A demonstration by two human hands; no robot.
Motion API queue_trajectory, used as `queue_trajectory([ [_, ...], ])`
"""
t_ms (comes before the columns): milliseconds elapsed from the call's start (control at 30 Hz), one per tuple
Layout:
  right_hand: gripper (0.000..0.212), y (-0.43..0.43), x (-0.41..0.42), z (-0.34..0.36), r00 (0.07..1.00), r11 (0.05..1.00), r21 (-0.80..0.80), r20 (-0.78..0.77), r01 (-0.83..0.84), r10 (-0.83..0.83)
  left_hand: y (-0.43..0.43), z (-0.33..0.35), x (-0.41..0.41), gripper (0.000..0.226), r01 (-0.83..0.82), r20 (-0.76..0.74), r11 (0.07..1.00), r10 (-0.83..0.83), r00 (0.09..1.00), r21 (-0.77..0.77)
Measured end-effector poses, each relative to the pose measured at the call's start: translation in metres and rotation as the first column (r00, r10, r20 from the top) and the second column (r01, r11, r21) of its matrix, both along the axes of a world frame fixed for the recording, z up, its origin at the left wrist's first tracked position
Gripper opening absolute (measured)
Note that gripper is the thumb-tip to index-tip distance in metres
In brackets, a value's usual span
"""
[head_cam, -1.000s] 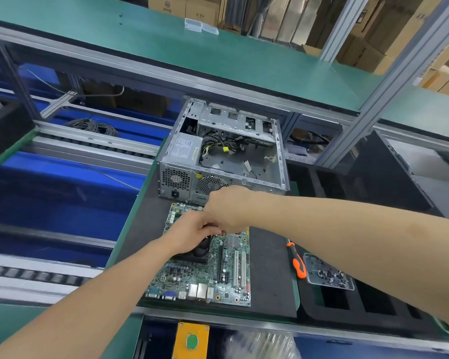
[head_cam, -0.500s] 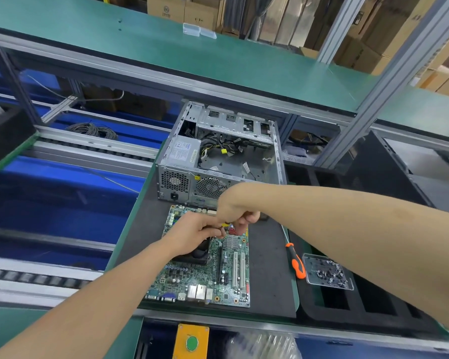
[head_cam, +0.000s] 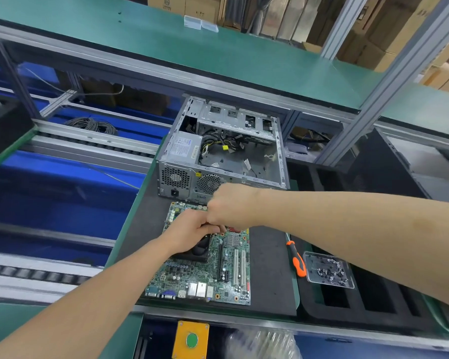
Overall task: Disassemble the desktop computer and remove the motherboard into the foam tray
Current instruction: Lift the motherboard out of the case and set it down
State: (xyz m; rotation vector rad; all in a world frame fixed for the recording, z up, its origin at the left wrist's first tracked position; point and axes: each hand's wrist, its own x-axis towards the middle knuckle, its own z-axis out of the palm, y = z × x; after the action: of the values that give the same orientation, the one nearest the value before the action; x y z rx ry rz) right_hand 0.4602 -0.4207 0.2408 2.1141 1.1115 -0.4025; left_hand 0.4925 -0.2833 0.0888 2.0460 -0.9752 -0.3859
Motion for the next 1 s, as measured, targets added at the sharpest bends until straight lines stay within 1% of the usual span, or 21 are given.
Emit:
queue_trajectory([
  [33, 0.004, 0.001, 0.000, 0.003, 0.998, 0.997, 0.031, 0.012, 0.064, -0.065, 0.000, 0.001, 0.000, 0.015, -0.004, -0.014, 1.000, 0.004, 1.000, 0.001],
  [67, 0.019, 0.001, 0.002, 0.004, 0.983, 0.982, 0.069, 0.040, 0.175, -0.178, 0.000, 0.002, 0.000, 0.014, -0.009, -0.010, 1.000, 0.009, 1.000, 0.003],
  [100, 0.036, 0.001, 0.004, 0.006, 0.938, 0.933, 0.110, 0.009, 0.344, -0.347, 0.000, 0.002, -0.001, 0.013, -0.011, 0.001, 1.000, 0.011, 1.000, -0.002],
  [133, 0.046, 0.000, 0.007, 0.010, 0.830, 0.818, 0.137, -0.080, 0.558, -0.552, 0.000, 0.003, -0.002, 0.014, -0.010, 0.011, 1.000, 0.010, 1.000, -0.017],
  [167, 0.049, 0.001, 0.010, 0.012, 0.671, 0.661, 0.124, -0.204, 0.740, -0.713, 0.000, 0.004, -0.003, 0.017, -0.011, 0.010, 0.999, 0.011, 1.000, -0.034],
  [200, 0.049, 0.003, 0.012, 0.012, 0.519, 0.526, 0.061, -0.291, 0.848, -0.804, 0.000, 0.005, -0.005, 0.020, -0.013, -0.002, 0.999, 0.013, 1.000, -0.048],
  [233, 0.047, 0.005, 0.014, 0.012, 0.444, 0.467, 0.005, -0.319, 0.884, -0.837, 0.000, 0.006, -0.005, 0.022, -0.014, -0.015, 0.998, 0.013, 1.000, -0.054],
  [267, 0.045, 0.007, 0.015, 0.012, 0.456, 0.480, -0.004, -0.308, 0.877, -0.835, 0.001, 0.006, -0.006, 0.021, -0.016, -0.026, 0.998, 0.015, 1.000, -0.062],
  [333, 0.037, 0.012, 0.014, 0.010, 0.626, 0.634, 0.028, -0.198, 0.773, -0.754, 0.002, 0.006, -0.007, 0.019, -0.031, -0.039, 0.996, 0.027, 0.999, -0.083],
  [367, 0.032, 0.013, 0.013, 0.008, 0.689, 0.688, 0.067, -0.148, 0.723, -0.709, 0.003, 0.006, -0.007, 0.017, -0.036, -0.045, 0.995, 0.032, 0.998, -0.088],
  [400, 0.030, 0.015, 0.012, 0.006, 0.719, 0.708, 0.123, -0.125, 0.695, -0.684, 0.003, 0.006, -0.007, 0.015, -0.042, -0.050, 0.995, 0.037, 0.998, -0.087],
  [500, 0.039, 0.016, 0.005, 0.004, 0.757, 0.730, 0.221, -0.070, 0.647, -0.650, 0.004, 0.006, -0.008, 0.012, -0.059, -0.043, 0.996, 0.057, 0.997, -0.061],
  [600, 0.037, 0.013, -0.004, 0.010, 0.722, 0.677, 0.289, -0.087, 0.677, -0.686, 0.005, 0.010, -0.007, 0.019, -0.050, -0.035, 0.998, 0.048, 0.998, -0.042],
  [667, 0.035, 0.006, -0.011, 0.014, 0.677, 0.625, 0.285, -0.143, 0.727, -0.722, 0.005, 0.018, -0.009, 0.031, 0.030, -0.082, 0.999, -0.032, 0.996, -0.025],
  [700, 0.036, 0.003, -0.015, 0.015, 0.657, 0.605, 0.276, -0.172, 0.747, -0.734, 0.006, 0.022, -0.011, 0.036, 0.095, -0.067, 0.995, -0.093, 0.993, 0.036],
  [733, 0.035, 0.001, -0.019, 0.016, 0.639, 0.584, 0.273, -0.199, 0.765, -0.743, 0.006, 0.023, -0.012, 0.042, 0.167, 0.013, 0.974, -0.171, 0.985, 0.154],
  [767, 0.034, -0.001, -0.024, 0.016, 0.624, 0.566, 0.274, -0.220, 0.778, -0.750, 0.006, 0.021, -0.013, 0.058, 0.200, 0.138, 0.918, -0.260, 0.956, 0.343],
  [833, 0.031, -0.004, -0.032, 0.012, 0.598, 0.531, 0.286, -0.252, 0.797, -0.761, 0.008, 0.015, -0.013, 0.095, 0.120, 0.308, 0.740, -0.414, 0.857, 0.662],
  [867, 0.028, -0.004, -0.036, 0.011, 0.585, 0.514, 0.295, -0.265, 0.806, -0.766, 0.009, 0.013, -0.013, 0.100, 0.077, 0.338, 0.690, -0.445, 0.829, 0.719],
  [900, 0.026, -0.004, -0.038, 0.009, 0.575, 0.499, 0.301, -0.274, 0.812, -0.771, 0.010, 0.012, -0.013, 0.096, 0.076, 0.345, 0.686, -0.455, 0.821, 0.723],
  [1000, 0.037, -0.003, -0.044, 0.005, 0.572, 0.490, 0.312, -0.285, 0.814, -0.769, 0.012, 0.010, -0.012, 0.078, 0.112, 0.350, 0.720, -0.459, 0.817, 0.685],
])
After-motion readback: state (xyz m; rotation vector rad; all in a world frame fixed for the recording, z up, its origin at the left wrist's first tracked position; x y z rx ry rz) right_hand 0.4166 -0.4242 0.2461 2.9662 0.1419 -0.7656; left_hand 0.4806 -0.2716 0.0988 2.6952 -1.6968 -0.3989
